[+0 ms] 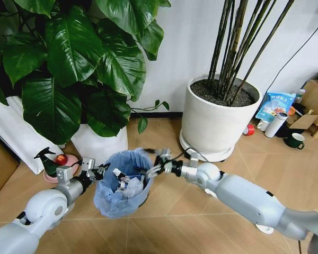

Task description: Pick up the trash bin and place the garbage on the floor into it.

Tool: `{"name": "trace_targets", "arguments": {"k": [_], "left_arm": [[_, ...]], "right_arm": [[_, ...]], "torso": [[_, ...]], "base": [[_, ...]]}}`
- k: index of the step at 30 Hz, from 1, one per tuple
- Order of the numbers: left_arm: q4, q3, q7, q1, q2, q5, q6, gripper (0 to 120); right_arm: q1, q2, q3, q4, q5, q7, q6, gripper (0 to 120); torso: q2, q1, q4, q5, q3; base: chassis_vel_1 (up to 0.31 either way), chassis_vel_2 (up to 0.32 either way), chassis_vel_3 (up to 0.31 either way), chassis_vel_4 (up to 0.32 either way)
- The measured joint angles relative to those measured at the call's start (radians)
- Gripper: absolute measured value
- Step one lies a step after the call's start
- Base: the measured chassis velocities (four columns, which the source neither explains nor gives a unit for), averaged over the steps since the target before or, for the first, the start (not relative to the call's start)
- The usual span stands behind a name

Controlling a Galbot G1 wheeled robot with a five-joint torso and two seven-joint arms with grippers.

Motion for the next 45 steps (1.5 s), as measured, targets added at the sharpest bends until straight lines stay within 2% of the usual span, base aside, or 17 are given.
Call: {"name": "trace_targets", "arguments": {"k": [1,5,10,18,28,45], "left_arm": [[0.0,0.0,0.0,0.0,0.0,0.0,0.0,0],[-0.013,-0.042,0.0,0.038,-0.004,0.001,-0.001,0],[-0.02,-0.058,0.0,0.048,-0.004,0.001,-0.001,0],[-0.034,-0.093,-0.004,0.07,0.001,-0.006,0.001,0],[-0.046,-0.115,-0.007,0.088,0.001,-0.009,0.002,0],[-0.051,-0.121,-0.009,0.09,-0.01,-0.009,0.002,0]], "right_arm": [[0.0,0.0,0.0,0.0,0.0,0.0,0.0,100],[-0.208,-0.023,0.154,-0.018,-0.066,0.194,-0.016,100],[-0.328,-0.007,0.254,-0.011,-0.082,0.289,-0.025,100],[-0.47,-0.014,0.398,-0.035,-0.231,0.243,-0.019,100],[-0.559,-0.004,0.48,-0.137,-0.342,0.197,-0.015,100],[-0.548,-0.021,0.505,-0.259,-0.536,0.224,-0.01,100]], "torso": [[0.0,0.0,0.0,0.0,0.0],[0.0,0.0,-0.0003,0.0001,0.0],[0.0,0.0,-0.0005,0.0002,0.0],[0.0,0.0,0.0002,0.0,0.0],[0.0,0.0,0.0,0.0002,0.0],[0.0,0.0,0.0,-0.0001,0.0]], "base": [[0.0,0.0,0.0,0.0],[0.0,0.0,0.0,0.0],[0.0,0.0,0.0,0.0],[0.0,0.0,0.0,0.0],[0.0,0.0,0.0,0.0],[0.0,0.0,0.0,0.0]]}}
